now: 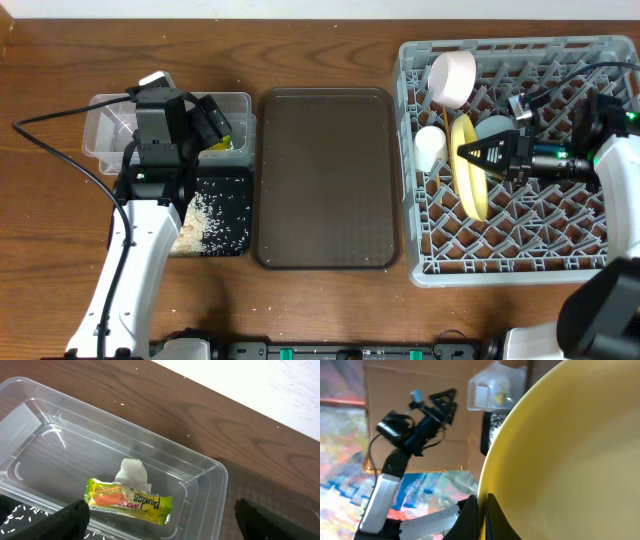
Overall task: Sort waste into correct bins and load items into the dishwasher rack
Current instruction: 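Lower the yellow plate upright between the rack tines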
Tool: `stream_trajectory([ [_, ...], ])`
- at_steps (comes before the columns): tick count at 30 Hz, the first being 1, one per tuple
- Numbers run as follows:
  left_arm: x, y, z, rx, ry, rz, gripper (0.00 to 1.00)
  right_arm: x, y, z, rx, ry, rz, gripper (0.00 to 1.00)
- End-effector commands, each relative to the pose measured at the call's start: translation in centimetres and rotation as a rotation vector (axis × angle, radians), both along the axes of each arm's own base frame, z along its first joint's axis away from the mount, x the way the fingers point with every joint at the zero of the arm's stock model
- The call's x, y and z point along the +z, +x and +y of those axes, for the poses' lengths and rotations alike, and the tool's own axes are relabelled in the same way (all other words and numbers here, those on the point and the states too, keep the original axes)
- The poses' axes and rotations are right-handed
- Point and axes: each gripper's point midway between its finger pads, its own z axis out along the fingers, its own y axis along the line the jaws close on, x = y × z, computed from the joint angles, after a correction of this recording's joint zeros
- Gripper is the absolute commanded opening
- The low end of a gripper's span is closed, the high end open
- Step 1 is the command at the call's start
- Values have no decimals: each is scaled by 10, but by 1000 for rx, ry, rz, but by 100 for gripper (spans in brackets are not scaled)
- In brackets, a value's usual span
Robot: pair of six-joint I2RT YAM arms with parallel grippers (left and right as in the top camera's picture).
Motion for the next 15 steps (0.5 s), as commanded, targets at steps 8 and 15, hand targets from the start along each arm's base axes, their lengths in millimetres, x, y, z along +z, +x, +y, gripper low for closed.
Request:
stream_trajectory([
  [8, 10, 2, 3, 6, 15, -19, 95, 45, -21, 7, 5, -25, -203, 1],
  [15, 10, 2, 3, 5, 15, -19, 95, 23, -20, -8, -16, -157, -163, 1],
])
